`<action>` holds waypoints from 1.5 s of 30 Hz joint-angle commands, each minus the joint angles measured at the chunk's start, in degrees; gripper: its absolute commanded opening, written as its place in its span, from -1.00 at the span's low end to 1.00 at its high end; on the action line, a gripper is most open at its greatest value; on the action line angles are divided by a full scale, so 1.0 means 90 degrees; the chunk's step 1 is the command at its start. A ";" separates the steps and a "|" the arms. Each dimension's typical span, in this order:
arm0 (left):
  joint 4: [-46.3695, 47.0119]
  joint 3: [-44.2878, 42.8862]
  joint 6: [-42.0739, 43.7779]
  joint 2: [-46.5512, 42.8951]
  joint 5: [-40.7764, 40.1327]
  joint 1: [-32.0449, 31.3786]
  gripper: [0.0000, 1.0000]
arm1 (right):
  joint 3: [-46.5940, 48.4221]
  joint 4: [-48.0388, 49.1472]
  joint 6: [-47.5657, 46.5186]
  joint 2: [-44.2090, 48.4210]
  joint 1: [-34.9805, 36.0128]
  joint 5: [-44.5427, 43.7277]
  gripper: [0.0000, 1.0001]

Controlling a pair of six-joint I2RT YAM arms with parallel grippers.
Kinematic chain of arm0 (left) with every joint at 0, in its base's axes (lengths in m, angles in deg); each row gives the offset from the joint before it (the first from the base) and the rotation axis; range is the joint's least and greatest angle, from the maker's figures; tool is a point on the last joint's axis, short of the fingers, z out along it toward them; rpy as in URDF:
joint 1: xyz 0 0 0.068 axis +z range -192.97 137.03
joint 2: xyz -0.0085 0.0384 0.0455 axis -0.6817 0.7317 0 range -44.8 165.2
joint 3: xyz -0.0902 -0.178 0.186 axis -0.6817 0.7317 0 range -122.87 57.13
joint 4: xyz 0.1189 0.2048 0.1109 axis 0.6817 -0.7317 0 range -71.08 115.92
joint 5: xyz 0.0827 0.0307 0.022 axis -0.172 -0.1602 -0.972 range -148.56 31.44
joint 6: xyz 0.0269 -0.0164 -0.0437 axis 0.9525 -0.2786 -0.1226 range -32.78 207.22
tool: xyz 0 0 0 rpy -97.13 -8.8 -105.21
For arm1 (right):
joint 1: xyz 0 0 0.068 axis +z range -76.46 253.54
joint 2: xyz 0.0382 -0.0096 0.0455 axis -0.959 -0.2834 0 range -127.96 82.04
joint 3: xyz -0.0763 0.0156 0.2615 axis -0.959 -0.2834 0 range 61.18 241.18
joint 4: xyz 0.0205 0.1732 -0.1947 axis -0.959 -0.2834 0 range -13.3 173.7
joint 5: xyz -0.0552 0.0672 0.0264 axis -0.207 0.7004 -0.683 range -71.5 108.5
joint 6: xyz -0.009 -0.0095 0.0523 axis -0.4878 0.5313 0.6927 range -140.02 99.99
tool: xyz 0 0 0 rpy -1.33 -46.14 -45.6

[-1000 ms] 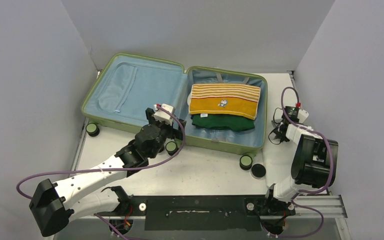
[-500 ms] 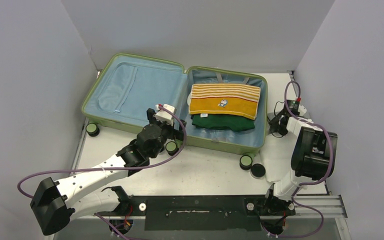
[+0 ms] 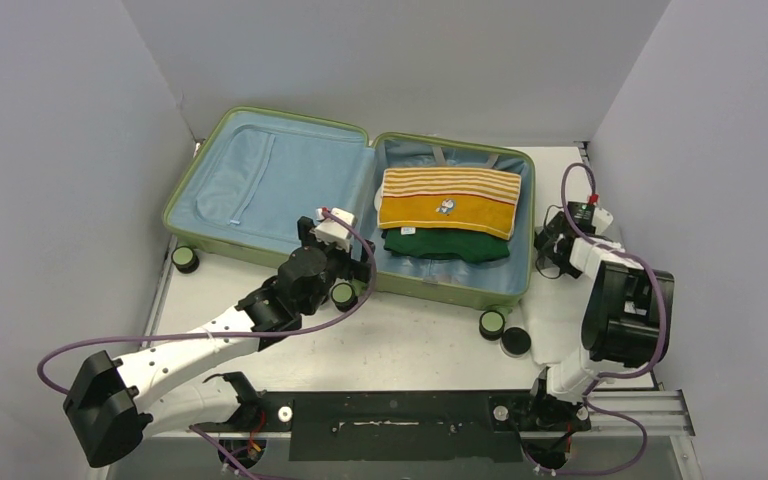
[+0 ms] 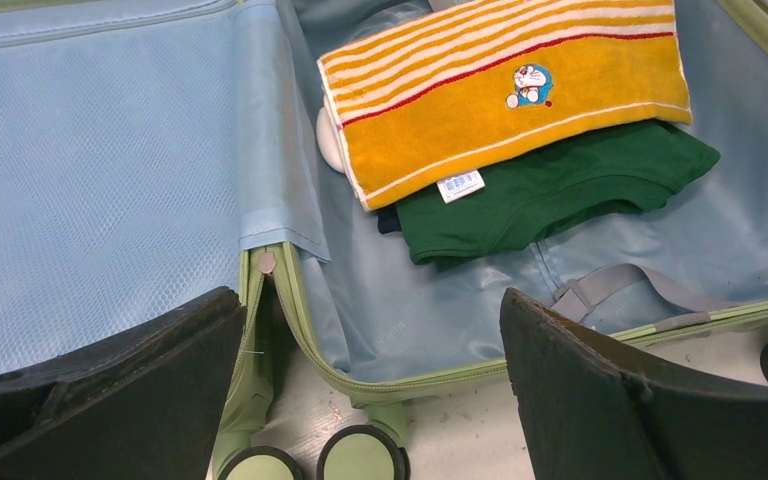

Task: Pack the luggage
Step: Pick up the clothes from the corner of the board.

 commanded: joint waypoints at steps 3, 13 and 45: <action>0.0071 -0.0347 -0.0127 -0.0016 0.0149 -0.0040 0.95 | -0.0402 -0.0807 0.1096 0.1567 -0.0416 -0.1416 0.53; 0.0083 -0.0344 -0.0270 -0.0126 0.0221 -0.0148 0.95 | -0.0489 -0.2479 0.2080 0.3130 -0.0977 -0.2070 0.75; -0.0255 -0.0511 0.0235 0.0374 -0.0546 -0.1296 0.94 | -0.2554 -0.5041 0.5441 0.5397 -0.1036 -0.1941 0.95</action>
